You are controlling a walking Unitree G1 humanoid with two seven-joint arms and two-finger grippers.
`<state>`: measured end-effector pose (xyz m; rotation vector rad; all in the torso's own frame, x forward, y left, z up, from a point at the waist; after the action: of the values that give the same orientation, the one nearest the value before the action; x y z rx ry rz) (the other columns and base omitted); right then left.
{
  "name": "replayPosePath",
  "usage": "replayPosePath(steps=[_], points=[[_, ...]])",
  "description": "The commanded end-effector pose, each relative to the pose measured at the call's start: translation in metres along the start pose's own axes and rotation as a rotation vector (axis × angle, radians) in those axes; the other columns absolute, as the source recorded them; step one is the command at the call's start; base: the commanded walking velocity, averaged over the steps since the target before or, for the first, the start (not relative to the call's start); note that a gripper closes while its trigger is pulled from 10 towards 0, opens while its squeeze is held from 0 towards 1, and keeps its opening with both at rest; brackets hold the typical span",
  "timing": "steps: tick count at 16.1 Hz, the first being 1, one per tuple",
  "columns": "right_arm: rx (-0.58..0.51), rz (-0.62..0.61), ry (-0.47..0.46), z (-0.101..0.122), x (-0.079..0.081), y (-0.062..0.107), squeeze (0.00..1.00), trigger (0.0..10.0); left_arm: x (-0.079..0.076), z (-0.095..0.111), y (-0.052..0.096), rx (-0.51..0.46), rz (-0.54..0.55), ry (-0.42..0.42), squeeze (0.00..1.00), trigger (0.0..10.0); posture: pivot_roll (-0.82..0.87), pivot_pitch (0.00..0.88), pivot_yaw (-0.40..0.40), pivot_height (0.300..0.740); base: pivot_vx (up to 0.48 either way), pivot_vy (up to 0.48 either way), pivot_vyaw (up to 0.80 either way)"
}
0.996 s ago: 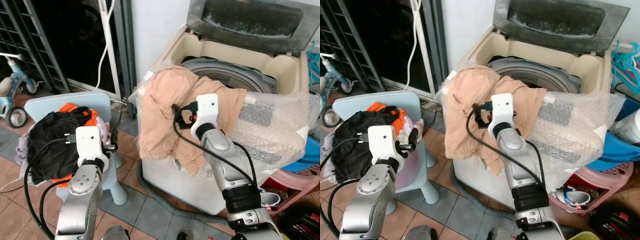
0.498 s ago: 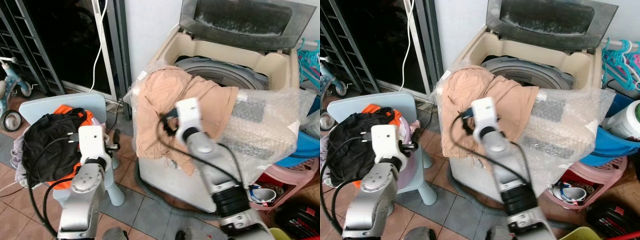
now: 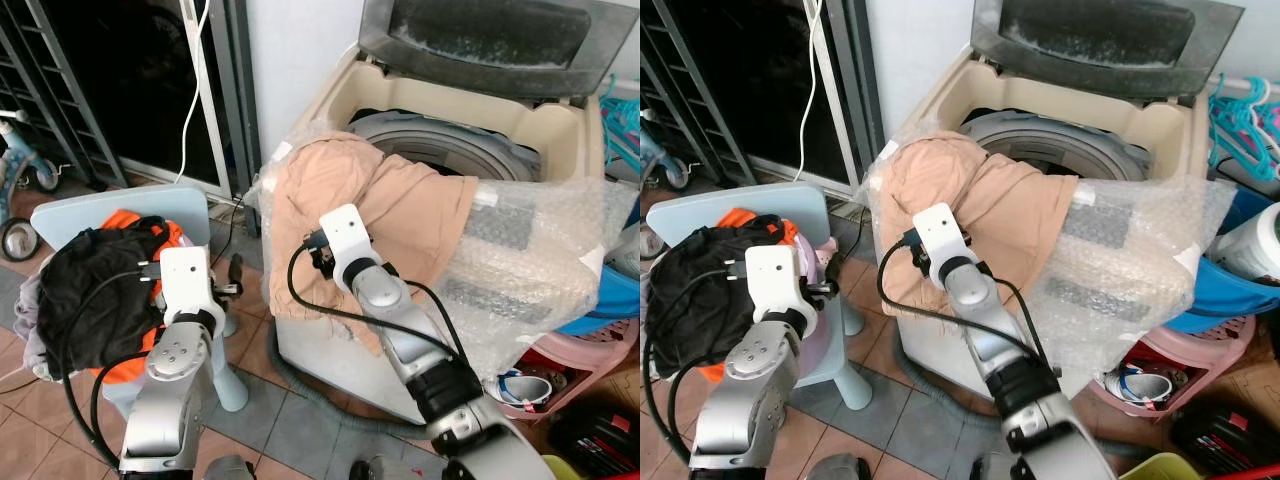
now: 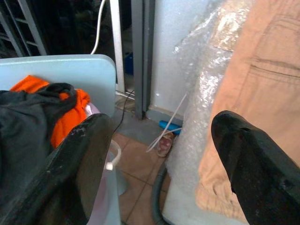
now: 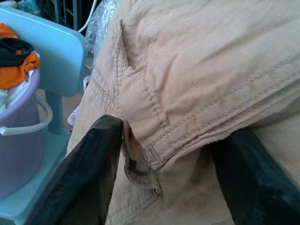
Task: Clothes washing
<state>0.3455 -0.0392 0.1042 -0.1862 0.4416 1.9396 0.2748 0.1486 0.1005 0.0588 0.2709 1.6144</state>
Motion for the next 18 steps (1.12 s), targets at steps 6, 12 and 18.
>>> replayPosePath(steps=[6, 12, 18], points=[[-0.034, -0.105, 0.041, 0.0, -0.035, -0.003, 0.0, 0.0, 0.002, -0.004, 0.0, 0.015, 0.017, -0.006, 0.0, 10.0, 0.01, 0.0, -0.025, 0.74, 0.0, 0.0, 0.0], [-0.026, -0.138, 0.09, -0.011, -0.058, 0.0, 0.0, 0.0, 0.002, -0.004, -0.002, 0.009, 0.019, -0.008, 0.0, 10.0, 0.01, 0.0, -0.029, 0.74, 0.0, 0.0, 0.0], [-0.218, -0.163, 0.358, 0.04, -0.117, -0.003, 0.0, 0.0, 0.003, -0.002, -0.006, -0.003, 0.025, -0.006, 0.0, 10.0, 0.0, 0.0, -0.037, 0.74, 0.0, 0.0, 0.0]])
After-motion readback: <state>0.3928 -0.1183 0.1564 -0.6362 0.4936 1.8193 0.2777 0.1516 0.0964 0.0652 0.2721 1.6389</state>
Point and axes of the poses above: a point about 5 cm out from each wrist's last joint towards the gripper, its own y axis pointing back from the gripper into the wrist, its own z axis along the axis of the wrist's last joint, x = y × z, the point moved 2 cm from there along -y, pointing out of the wrist towards the gripper, and after that the axes turned 6 degrees about y, right-handed, at the moved point
